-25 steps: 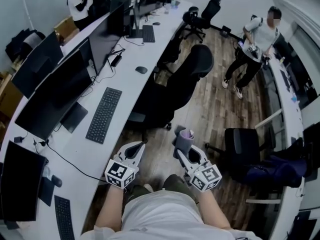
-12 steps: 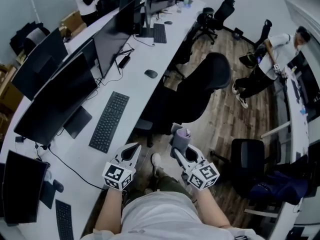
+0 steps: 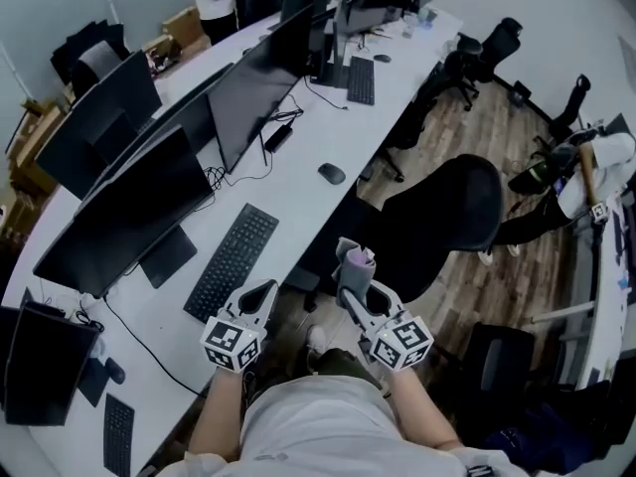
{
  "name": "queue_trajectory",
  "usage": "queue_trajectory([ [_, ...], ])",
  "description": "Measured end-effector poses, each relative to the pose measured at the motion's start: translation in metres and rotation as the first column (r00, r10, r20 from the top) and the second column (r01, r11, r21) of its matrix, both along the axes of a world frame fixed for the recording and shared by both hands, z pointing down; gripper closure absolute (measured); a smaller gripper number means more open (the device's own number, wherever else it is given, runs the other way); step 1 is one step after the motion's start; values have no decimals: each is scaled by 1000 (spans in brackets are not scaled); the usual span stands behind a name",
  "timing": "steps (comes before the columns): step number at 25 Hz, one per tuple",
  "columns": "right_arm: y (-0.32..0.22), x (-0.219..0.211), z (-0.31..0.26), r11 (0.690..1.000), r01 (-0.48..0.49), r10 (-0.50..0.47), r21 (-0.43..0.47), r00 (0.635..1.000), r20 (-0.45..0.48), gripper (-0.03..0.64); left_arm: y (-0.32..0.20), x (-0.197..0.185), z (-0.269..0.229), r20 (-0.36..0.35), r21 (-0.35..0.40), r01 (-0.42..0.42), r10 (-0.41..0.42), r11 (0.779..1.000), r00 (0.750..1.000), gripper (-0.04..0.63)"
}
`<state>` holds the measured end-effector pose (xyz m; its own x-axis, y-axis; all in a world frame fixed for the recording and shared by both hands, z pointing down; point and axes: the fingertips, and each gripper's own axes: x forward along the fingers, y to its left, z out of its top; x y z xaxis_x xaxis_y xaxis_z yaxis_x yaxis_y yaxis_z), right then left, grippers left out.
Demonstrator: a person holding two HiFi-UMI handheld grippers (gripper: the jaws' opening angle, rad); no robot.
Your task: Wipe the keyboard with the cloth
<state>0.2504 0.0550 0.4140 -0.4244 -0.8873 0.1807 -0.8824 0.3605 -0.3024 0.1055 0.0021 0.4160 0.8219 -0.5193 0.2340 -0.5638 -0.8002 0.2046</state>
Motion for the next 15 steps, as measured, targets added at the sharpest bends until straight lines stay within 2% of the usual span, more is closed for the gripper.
queue_trajectory([
  [7, -77, 4, 7, 990, 141, -141, -29, 990, -5, 462, -60, 0, 5, 26, -9, 149, -148, 989, 989, 594],
  [15, -144, -20, 27, 959, 275, -276, -73, 961, 0, 462, -90, -32, 24, 58, -40, 305, -302, 952, 951, 594],
])
